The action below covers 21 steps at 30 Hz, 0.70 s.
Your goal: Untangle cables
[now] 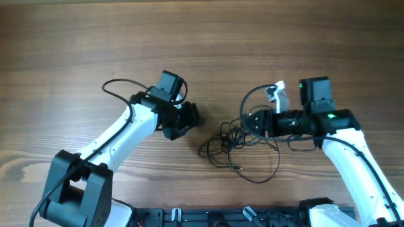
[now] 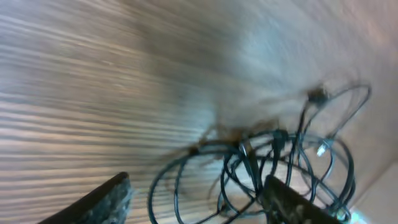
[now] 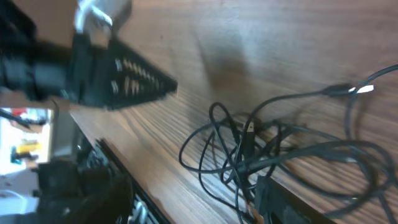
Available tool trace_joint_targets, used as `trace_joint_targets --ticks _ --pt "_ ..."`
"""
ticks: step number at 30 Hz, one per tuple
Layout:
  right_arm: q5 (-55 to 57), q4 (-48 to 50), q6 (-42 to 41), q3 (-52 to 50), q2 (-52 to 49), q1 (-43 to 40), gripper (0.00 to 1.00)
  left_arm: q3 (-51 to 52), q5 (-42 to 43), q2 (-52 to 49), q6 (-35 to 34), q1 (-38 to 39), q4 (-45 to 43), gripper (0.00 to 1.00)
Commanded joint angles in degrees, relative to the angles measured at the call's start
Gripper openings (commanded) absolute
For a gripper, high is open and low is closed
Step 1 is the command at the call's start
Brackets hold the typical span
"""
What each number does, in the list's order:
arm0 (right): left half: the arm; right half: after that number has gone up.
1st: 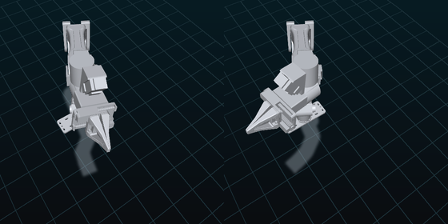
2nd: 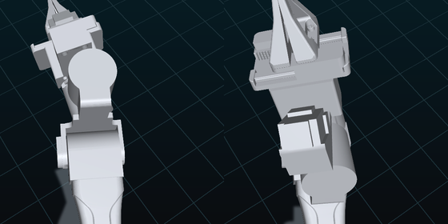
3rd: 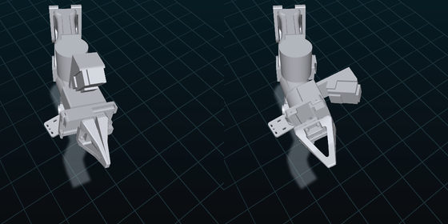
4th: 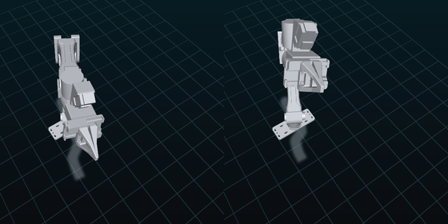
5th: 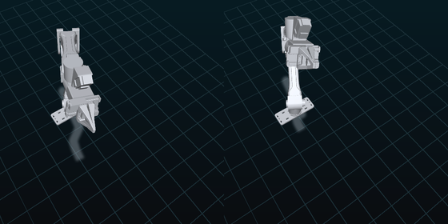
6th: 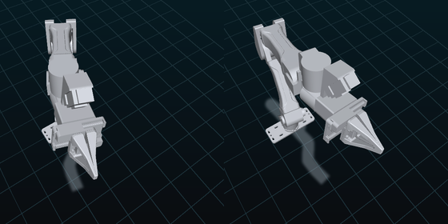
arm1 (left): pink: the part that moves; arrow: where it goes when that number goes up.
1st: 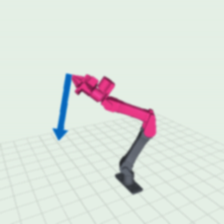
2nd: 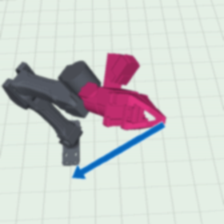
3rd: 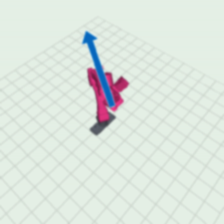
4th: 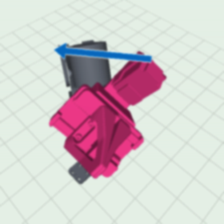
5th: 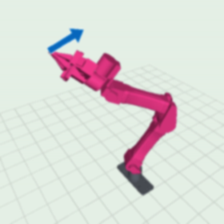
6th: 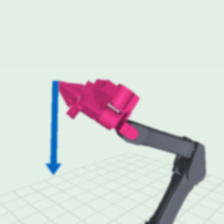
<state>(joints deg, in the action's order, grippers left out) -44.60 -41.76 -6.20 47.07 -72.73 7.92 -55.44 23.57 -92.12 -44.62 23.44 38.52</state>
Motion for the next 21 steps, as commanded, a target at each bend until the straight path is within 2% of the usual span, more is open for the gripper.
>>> trace_joint_targets --ticks 1,4,6,8,9,13,16,18,19,20,21 --pt "6.6 0.3 -2.4 -2.1 -2.1 3.7 0.64 -0.1 -0.6 -0.3 -6.0 -3.5 0.5 0.78" --pt "7.3 2.3 -2.4 -2.2 -3.8 6.1 0.64 -0.1 0.0 -0.3 -6.0 -4.0 1.4 0.84" --pt "7.3 2.5 -2.4 -2.2 -5.4 7.2 0.60 -0.1 0.0 -0.3 -6.0 -3.9 1.7 0.84" --pt "7.3 2.6 -2.8 -2.2 -7.5 8.3 0.58 -0.1 0.0 -0.3 -6.0 -3.8 2.0 0.82" --pt "7.3 2.8 -2.8 -2.2 -8.5 8.8 0.55 -0.1 0.1 -0.3 -6.0 -3.8 2.1 0.77" --pt "7.3 3.4 -3.0 -2.2 -12.4 10.6 0.28 -0.1 2.8 -0.3 -5.4 -3.8 2.7 0.75" --pt "7.3 4.4 -3.1 -2.2 -12.9 10.7 0.12 -0.1 8.5 -0.3 -2.9 -3.7 2.9 0.69" --pt "7.3 5.7 -5.1 -2.2 -12.9 10.6 0.05 -0.1 12.6 -0.3 -0.2 -3.3 3.0 0.69" --pt "7.3 6.8 -6.8 -2.2 -12.9 10.6 0.05 -0.1 14.2 -0.3 0.7 -2.8 3.5 0.74" --pt "7.3 8.4 -8.7 -2.2 -12.9 10.6 0.05 -0.1 15.2 -0.3 0.7 -2.1 4.3 0.95" --pt "7.3 9.4 -10.0 -2.2 -12.9 10.6 0.05 -0.1 15.9 -0.3 0.7 -1.5 4.7 1.00"
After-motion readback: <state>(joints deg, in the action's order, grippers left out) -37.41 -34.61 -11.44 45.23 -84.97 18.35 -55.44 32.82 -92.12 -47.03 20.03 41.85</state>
